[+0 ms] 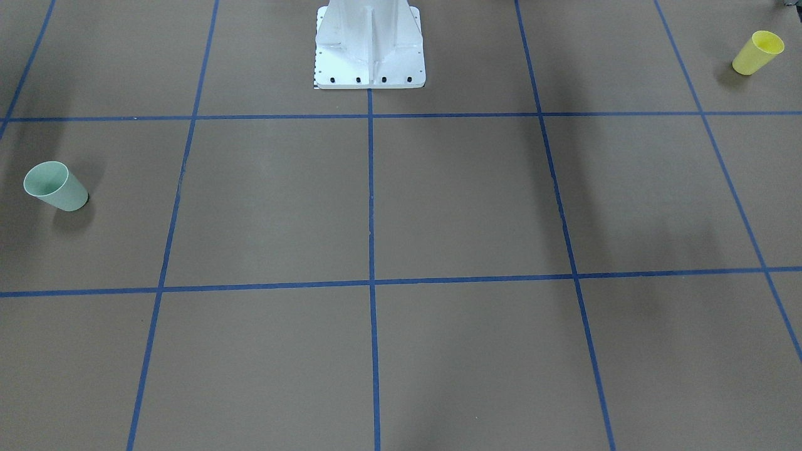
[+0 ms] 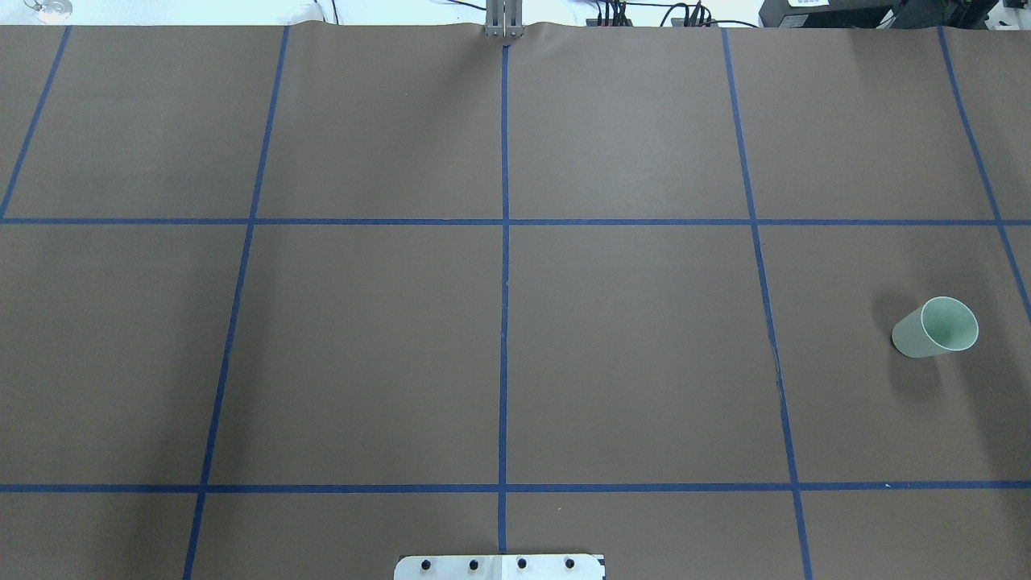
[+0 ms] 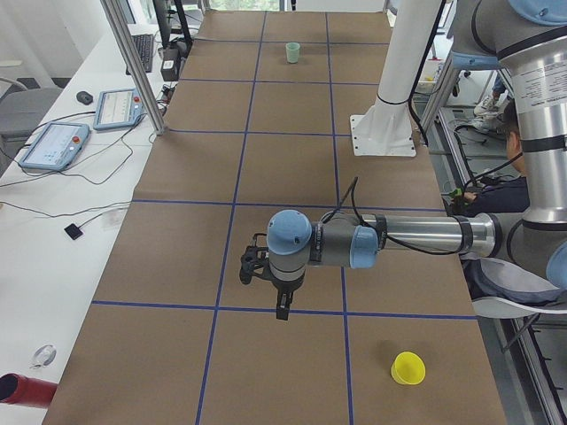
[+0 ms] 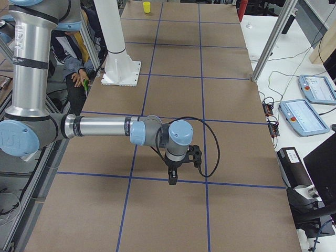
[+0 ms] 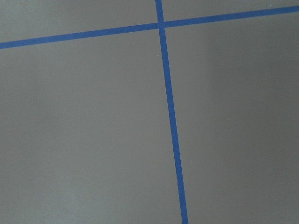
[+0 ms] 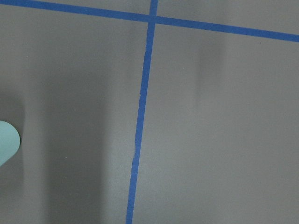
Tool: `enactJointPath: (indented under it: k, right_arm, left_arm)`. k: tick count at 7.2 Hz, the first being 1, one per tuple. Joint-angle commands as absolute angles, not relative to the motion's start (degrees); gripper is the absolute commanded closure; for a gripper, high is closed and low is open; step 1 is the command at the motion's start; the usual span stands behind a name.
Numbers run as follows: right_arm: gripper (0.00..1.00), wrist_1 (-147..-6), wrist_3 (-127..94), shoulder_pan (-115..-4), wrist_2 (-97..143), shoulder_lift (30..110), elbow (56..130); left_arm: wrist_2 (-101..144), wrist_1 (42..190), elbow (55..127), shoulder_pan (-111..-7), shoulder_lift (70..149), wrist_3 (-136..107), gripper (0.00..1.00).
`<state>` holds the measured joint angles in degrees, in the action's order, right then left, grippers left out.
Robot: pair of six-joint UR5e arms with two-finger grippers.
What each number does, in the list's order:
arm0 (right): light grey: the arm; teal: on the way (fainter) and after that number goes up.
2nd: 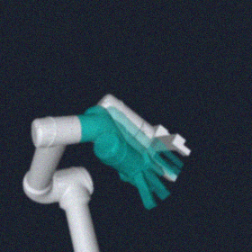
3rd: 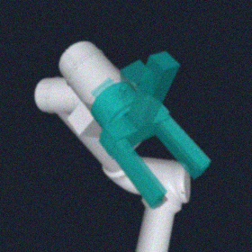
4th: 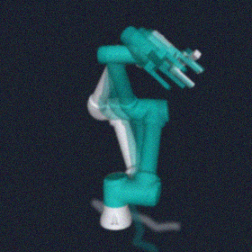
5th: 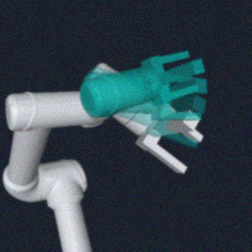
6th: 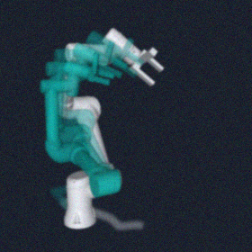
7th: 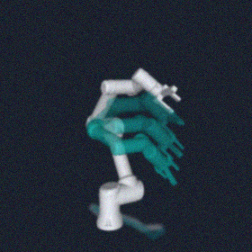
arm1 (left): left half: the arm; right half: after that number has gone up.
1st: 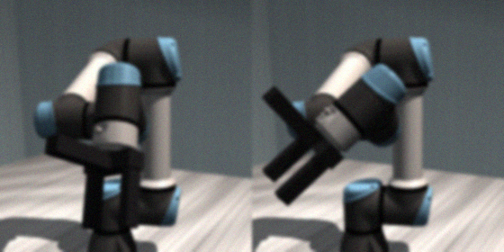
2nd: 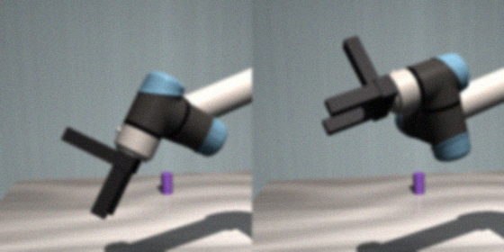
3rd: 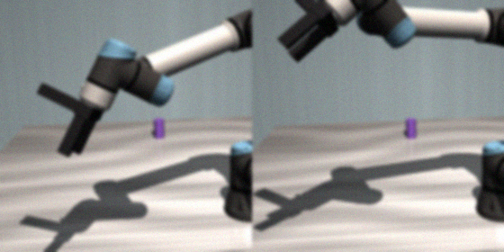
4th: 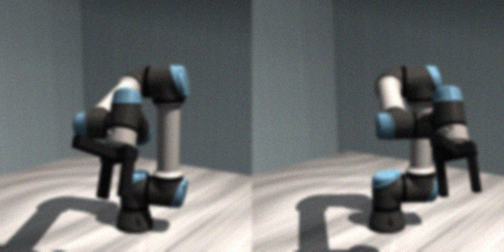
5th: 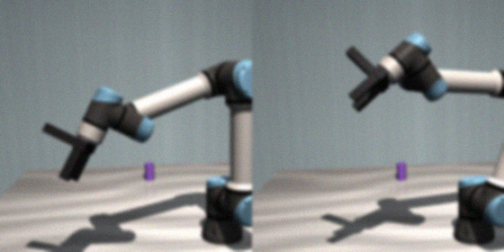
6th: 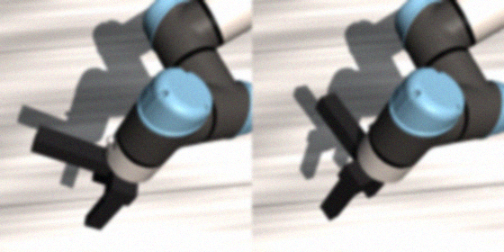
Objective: Transfer and stack yellow cup on green cup
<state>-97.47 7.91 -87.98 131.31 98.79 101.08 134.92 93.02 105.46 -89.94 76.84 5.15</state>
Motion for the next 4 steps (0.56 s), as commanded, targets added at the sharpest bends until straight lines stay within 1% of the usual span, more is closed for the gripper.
enactJointPath:
  k: [1, 3, 4]
  right_arm:
    - [0.00, -97.5, 7.9, -88.0, 131.3, 98.8, 101.1]
    - [0.00, -97.5, 7.9, -88.0, 131.3, 98.8, 101.1]
    - [0.00, -97.5, 7.9, -88.0, 131.2, 98.8, 101.1]
  left_arm:
    - [134.9, 93.5, 106.7, -91.0, 80.5, 4.9, 0.00]
    - [133.8, 96.1, 106.2, -91.9, 85.5, 4.3, 0.00]
    - [133.9, 96.9, 106.2, -91.9, 85.7, 4.5, 0.00]
